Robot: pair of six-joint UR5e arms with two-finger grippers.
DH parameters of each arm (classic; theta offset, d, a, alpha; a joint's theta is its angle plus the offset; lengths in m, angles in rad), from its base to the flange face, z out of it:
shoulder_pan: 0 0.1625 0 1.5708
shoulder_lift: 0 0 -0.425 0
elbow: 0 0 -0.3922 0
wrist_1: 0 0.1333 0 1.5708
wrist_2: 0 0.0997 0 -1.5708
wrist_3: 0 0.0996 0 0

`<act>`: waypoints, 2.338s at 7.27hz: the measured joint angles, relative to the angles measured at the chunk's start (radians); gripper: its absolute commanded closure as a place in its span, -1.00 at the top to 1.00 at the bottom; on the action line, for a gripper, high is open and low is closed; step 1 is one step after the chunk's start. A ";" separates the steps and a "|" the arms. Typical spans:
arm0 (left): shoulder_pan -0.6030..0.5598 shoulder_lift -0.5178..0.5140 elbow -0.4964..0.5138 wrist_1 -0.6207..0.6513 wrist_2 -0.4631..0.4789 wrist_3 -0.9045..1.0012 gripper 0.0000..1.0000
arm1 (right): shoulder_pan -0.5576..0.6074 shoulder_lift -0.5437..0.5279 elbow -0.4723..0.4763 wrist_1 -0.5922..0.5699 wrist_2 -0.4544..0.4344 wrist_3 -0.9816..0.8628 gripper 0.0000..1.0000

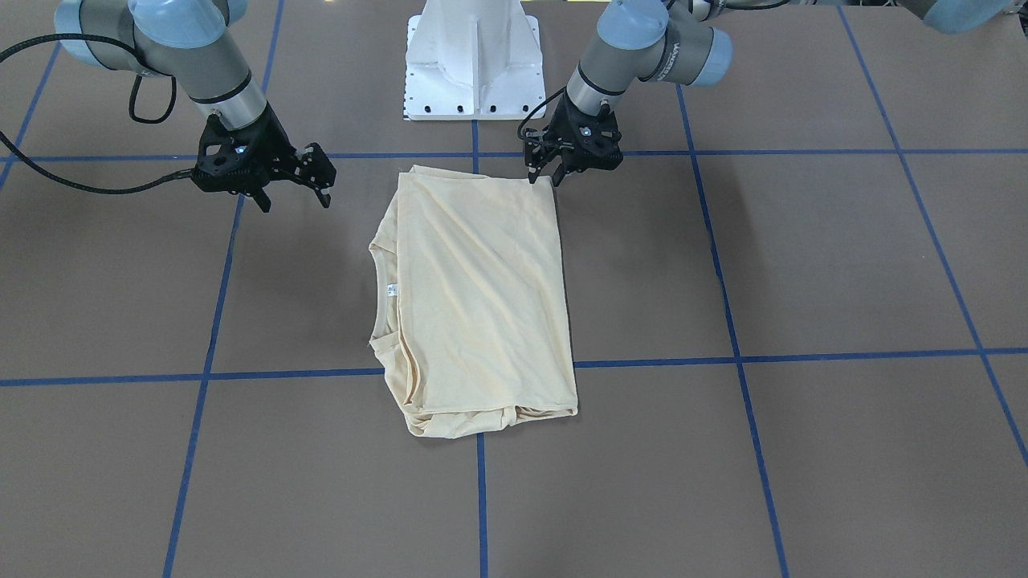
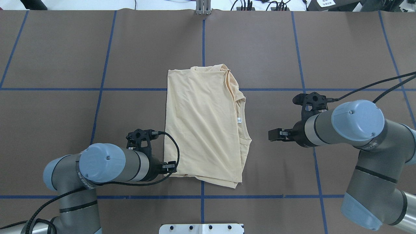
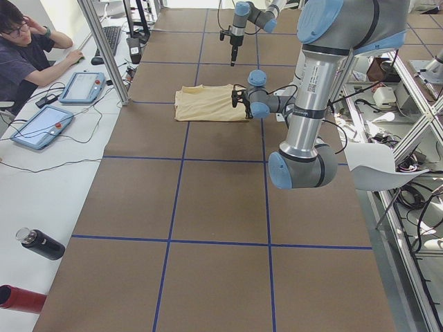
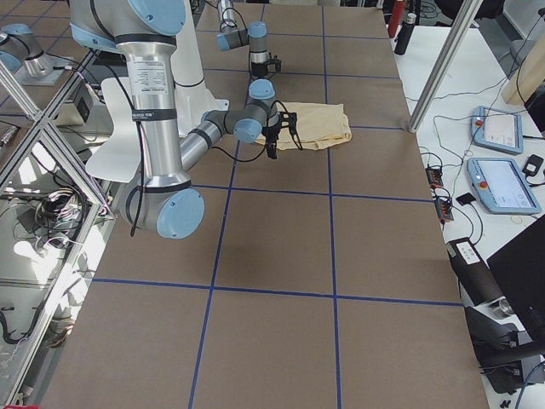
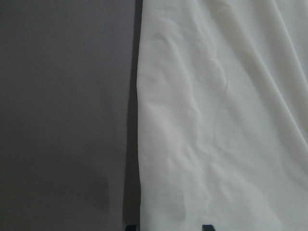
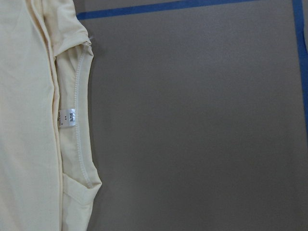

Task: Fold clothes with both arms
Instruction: 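Lower both grippers to the shirt's near corners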

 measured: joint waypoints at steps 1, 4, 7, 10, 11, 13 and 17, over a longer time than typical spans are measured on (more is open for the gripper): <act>0.000 -0.004 0.008 0.001 0.000 0.002 -0.04 | 0.000 0.000 0.000 0.000 0.000 0.000 1.00; 0.001 -0.007 0.025 0.004 -0.003 0.006 -0.54 | -0.001 0.001 -0.003 0.000 0.000 0.001 1.00; 0.002 -0.007 0.028 0.004 -0.005 0.006 -1.00 | -0.003 0.013 -0.011 -0.003 -0.004 0.013 0.99; 0.002 -0.008 0.026 0.004 -0.006 0.006 -1.00 | -0.058 0.156 -0.071 -0.092 -0.073 0.195 0.89; 0.002 -0.008 0.025 0.004 -0.006 0.007 -1.00 | -0.098 0.232 -0.084 -0.175 -0.115 0.284 0.78; 0.002 -0.008 0.022 0.004 -0.007 0.004 -1.00 | -0.174 0.329 -0.125 -0.256 -0.203 0.437 0.52; 0.001 -0.007 0.018 0.004 -0.008 0.002 -1.00 | -0.248 0.315 -0.157 -0.200 -0.314 0.491 0.27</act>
